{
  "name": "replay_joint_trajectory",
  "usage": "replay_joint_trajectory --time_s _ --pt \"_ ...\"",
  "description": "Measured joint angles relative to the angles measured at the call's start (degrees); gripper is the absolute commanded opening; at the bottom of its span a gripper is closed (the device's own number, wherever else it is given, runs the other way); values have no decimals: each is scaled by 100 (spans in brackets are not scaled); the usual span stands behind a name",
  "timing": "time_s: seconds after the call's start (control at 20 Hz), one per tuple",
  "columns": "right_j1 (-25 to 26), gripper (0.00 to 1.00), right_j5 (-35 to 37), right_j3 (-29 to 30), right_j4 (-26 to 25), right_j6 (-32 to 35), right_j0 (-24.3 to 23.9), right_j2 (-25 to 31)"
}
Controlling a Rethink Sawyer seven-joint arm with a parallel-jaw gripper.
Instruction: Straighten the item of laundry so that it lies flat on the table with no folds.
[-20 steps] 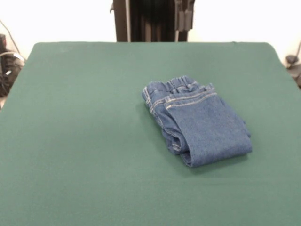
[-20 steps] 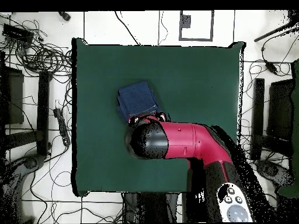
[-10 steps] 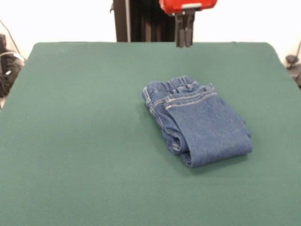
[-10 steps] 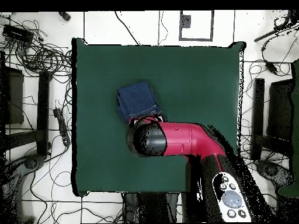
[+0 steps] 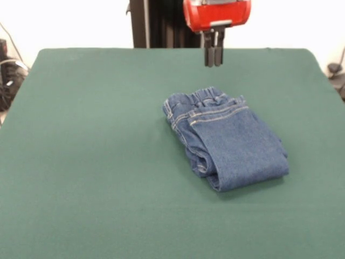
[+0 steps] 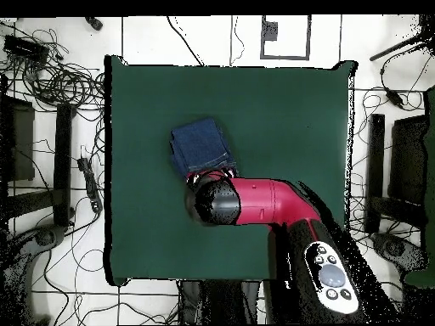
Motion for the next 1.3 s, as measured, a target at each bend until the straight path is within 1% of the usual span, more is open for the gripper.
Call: replay_joint_trajectory --time_s 0.2,0.45,0.85,1.1,1.15,1.3 --pt "47 0 0 2 -27 0 4 1" --pt "47 0 0 3 -210 0 -11 17" --pt "51 0 0 10 -491 0 -159 133" --pt "51 0 0 15 -550 0 -235 207" --pt "51 100 0 16 -597 0 -272 266" --pt "51 100 0 17 -612 0 -280 281"
